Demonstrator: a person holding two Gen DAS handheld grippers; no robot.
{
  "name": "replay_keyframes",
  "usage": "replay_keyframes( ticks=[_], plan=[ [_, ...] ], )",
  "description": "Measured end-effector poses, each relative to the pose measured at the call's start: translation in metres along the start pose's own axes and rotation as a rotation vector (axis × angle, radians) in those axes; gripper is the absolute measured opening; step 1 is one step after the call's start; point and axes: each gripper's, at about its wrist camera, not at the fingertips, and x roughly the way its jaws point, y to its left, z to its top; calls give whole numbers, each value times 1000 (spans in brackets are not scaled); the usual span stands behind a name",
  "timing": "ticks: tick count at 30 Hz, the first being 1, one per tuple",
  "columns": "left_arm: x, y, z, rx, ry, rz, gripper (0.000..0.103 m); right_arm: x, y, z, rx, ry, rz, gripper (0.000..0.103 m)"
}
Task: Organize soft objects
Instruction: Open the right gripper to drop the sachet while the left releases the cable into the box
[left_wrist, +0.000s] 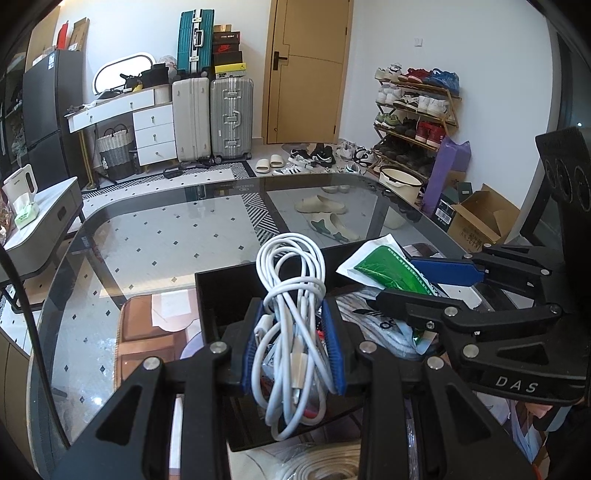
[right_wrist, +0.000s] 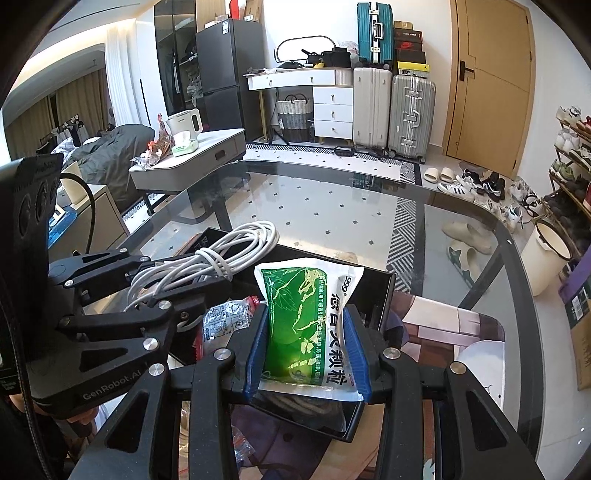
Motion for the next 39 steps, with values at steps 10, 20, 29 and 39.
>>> replay_keyframes(
  ticks=[10, 20, 29, 39],
  plan=[
    [3, -2, -1, 9, 9, -4, 30, -2, -2, -3, -6, -2, -11, 47],
    [-4, -4, 0, 17, -11, -10, 30, -12, -6, -9, 8, -17, -28, 69],
    [-15, -3, -3, 19, -10, -3, 54, -30, -9, -15, 38, -58, -35, 94],
    [-49, 5, -18, -9, -57, 39, 103, -55, -13, -40, 90, -73, -51, 102]
  ],
)
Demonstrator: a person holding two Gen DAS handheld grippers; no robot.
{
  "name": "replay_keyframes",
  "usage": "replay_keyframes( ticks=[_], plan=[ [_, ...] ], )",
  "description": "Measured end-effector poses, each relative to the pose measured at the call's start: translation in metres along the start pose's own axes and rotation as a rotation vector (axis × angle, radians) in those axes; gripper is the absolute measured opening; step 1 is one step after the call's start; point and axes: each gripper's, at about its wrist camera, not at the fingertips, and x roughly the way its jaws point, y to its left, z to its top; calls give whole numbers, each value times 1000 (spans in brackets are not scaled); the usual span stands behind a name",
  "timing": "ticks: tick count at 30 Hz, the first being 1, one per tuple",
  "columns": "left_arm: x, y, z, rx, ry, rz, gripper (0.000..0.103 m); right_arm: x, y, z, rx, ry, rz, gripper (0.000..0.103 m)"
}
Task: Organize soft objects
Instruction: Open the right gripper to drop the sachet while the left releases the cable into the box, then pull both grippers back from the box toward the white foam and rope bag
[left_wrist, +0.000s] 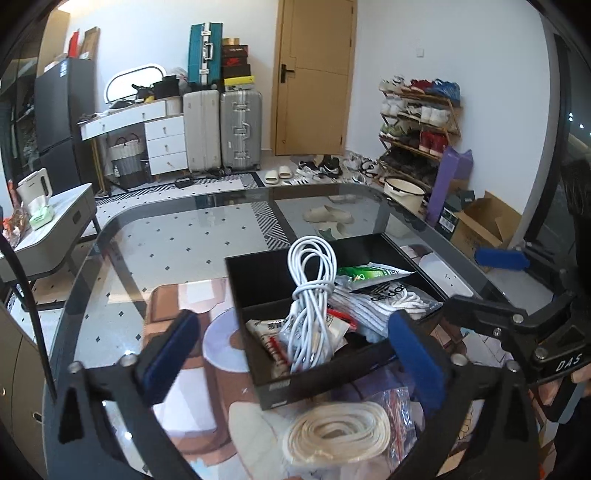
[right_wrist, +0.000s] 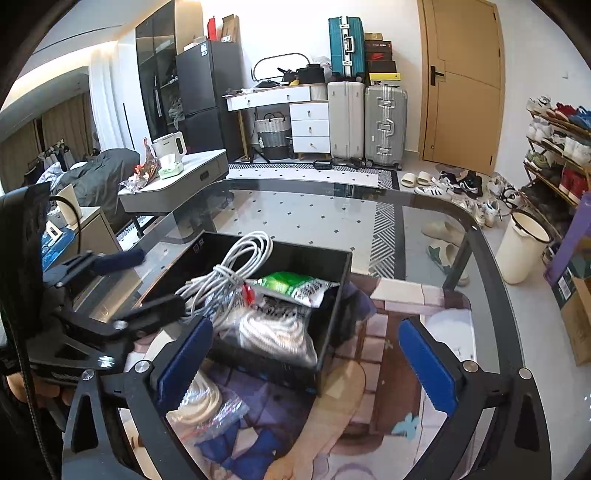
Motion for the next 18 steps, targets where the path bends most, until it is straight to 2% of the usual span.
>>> replay_keyframes(
  ticks=[18],
  plan=[
    [-44, 3, -40, -7, -4, 48, 103, -27, 22, -55, -11, 41, 45, 102]
  ],
)
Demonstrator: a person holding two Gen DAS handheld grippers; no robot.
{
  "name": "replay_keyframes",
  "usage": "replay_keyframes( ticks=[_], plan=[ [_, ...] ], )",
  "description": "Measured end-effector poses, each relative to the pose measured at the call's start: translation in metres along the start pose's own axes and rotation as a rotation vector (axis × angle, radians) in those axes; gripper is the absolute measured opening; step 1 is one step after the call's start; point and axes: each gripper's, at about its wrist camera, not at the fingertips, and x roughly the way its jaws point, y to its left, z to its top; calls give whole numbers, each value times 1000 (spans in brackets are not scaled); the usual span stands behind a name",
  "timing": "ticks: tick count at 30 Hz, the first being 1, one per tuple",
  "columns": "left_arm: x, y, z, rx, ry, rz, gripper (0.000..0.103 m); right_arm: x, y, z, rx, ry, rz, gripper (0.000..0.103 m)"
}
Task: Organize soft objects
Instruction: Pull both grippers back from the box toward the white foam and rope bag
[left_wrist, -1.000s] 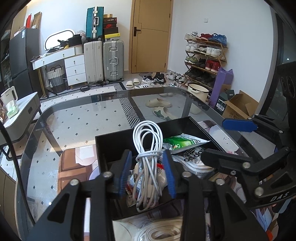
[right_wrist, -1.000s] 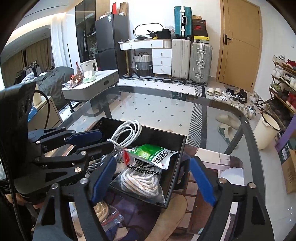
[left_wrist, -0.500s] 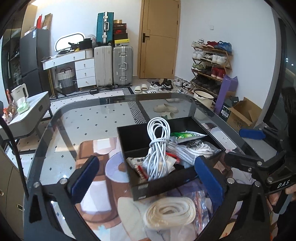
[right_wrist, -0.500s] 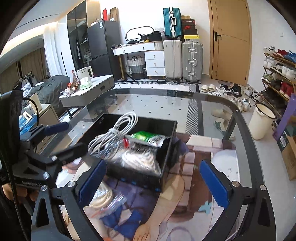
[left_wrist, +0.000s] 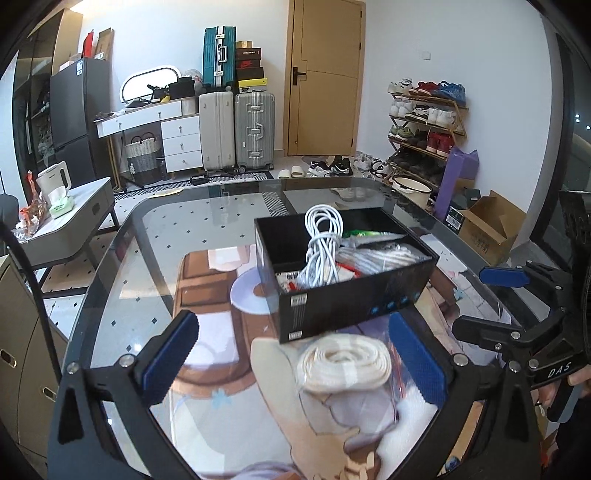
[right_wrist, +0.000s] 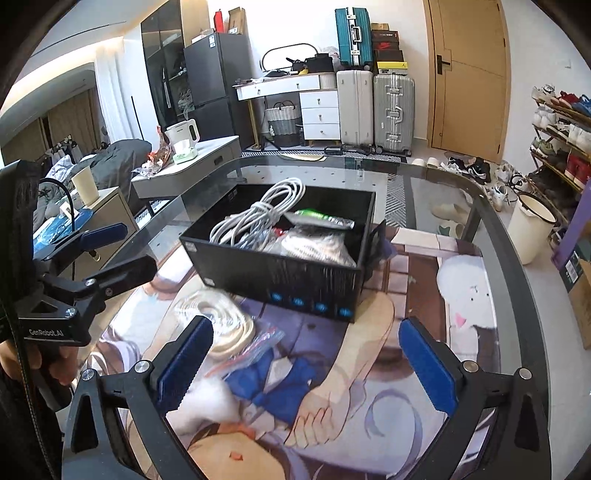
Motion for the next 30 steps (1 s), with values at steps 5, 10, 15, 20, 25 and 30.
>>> replay_keyframes(
  ticks=[5, 10, 15, 20, 25, 30],
  plan=[
    [-8, 4, -12, -9, 5, 3, 103, -4, 5, -13, -8, 3, 7, 102],
    [-14, 7, -24, -17, 12, 18, 103, -7, 11, -24, -28, 6, 22, 102],
    [-17, 12, -38, -35, 31, 16, 103, -7, 14, -36, -31, 18, 38, 102],
    [-19, 14, -51, -32, 52, 40, 103, -4, 18, -47, -30, 37, 61, 102],
    [-20, 15, -60, -31, 69, 43, 103, -1, 32, -58, -62, 58, 97, 102],
    [-23, 13, -68, -23, 77, 40, 103, 3, 47, -66, -116, 78, 130, 102]
  ],
)
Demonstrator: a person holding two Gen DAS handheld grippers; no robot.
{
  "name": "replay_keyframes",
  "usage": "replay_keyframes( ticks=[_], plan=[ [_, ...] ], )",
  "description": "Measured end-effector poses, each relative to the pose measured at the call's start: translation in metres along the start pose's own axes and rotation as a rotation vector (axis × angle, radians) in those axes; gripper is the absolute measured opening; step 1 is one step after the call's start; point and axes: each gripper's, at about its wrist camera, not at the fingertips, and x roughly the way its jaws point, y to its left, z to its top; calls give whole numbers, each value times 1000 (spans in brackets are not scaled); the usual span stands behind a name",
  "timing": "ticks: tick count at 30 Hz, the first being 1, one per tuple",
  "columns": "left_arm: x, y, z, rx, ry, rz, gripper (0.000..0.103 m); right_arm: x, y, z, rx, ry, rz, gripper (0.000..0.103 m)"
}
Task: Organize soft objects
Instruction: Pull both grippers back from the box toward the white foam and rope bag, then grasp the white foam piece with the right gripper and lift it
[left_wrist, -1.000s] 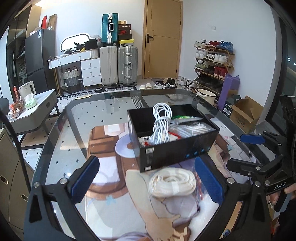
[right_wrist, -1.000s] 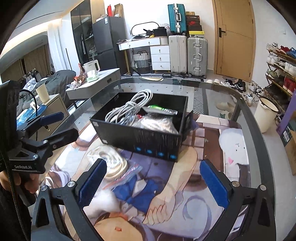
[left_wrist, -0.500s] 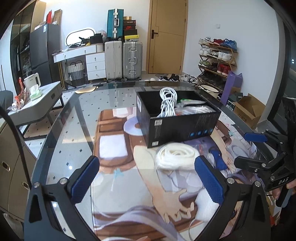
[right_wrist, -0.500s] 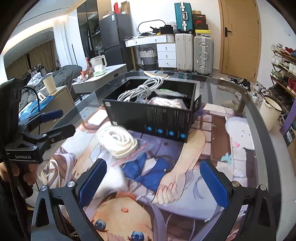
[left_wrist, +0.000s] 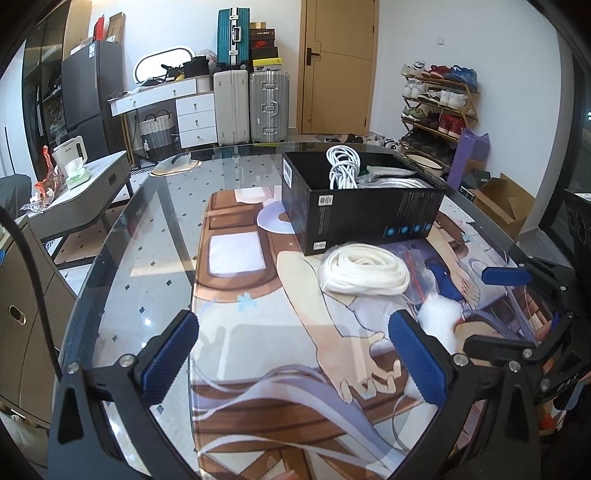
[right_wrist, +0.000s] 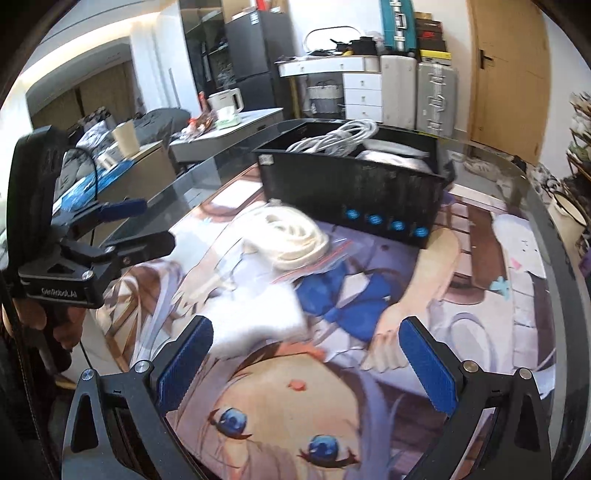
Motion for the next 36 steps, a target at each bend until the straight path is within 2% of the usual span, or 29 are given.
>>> replay_keyframes(
  ticks=[15, 22, 30, 31, 33, 36],
  plan=[
    [-2, 6, -9, -6, 13, 5, 103, 18, 28, -4, -90, 57, 81, 102],
    [0, 7, -10, -8, 24, 9, 103, 36, 33, 0, -102, 91, 76, 102],
    [4, 8, -10, -10, 34, 10, 103, 42, 31, 5, -73, 79, 70, 102],
    [5, 7, -10, -9, 35, 9, 103, 42, 30, 6, -73, 74, 62, 101],
    [7, 7, -10, -8, 40, 11, 103, 40, 29, 5, -74, 72, 60, 91],
    [10, 6, -10, -7, 46, 9, 103, 35, 28, 3, -84, 64, 56, 91]
  ],
)
